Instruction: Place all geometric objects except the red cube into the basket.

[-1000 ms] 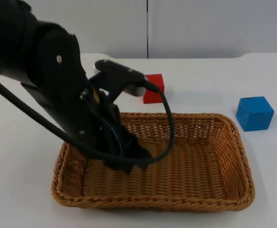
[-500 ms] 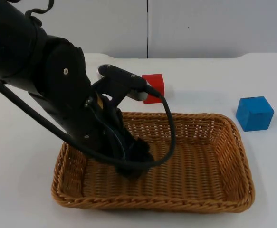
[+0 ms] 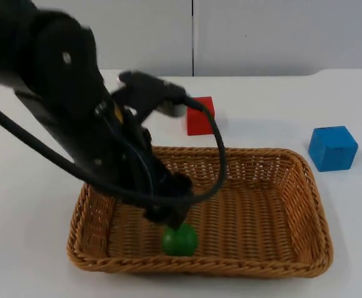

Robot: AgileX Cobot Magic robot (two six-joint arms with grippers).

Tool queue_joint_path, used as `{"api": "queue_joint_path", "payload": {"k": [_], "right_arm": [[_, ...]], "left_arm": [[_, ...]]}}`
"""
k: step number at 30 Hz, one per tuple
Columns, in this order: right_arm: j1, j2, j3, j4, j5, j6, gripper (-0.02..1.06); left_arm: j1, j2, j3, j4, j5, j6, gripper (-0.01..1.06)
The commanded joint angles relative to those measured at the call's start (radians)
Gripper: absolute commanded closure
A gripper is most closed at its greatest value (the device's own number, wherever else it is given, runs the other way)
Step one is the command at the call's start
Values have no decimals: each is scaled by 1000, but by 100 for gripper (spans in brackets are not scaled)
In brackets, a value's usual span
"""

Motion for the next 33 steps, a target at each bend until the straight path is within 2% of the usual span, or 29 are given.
{"api": "queue_joint_path", "payload": {"k": [1,4,8,9,13,14,17,18,22,26,33], "right_arm": [[-7,-4,2,-6,-4,0,-1],[-7,-4,2,-6,-4,0,-1],[-7,-4,2,-6,-4,0,-1],[-7,-4,2,-6,-4,0,-1],[-7,-4,2,-6,-4,0,-1],[-7,-4,2,-6,-4,0,-1],[-7,-4,2,-6,-4,0,-1],[-7,-4,2,-6,-4,0,-1],[-7,-4,2,-6,-4,0,-1],[-7,-4,2,-6,-4,0,-1],[-7,-4,2,-6,-4,0,-1]], "left_arm": [[5,-56,-10,15,47,-2,20],[40,-149,-10,32,84,-7,20],[150,-286,-10,11,150,-16,20],[150,-286,-10,11,150,-16,20],[301,-399,-10,11,232,-18,20],[301,-399,-10,11,232,-18,20],[400,-458,14,11,267,-18,20],[400,-458,14,11,267,-18,20],[512,-550,101,8,269,-42,20],[552,-654,171,14,293,-48,20],[552,-837,265,64,303,-48,20]]}}
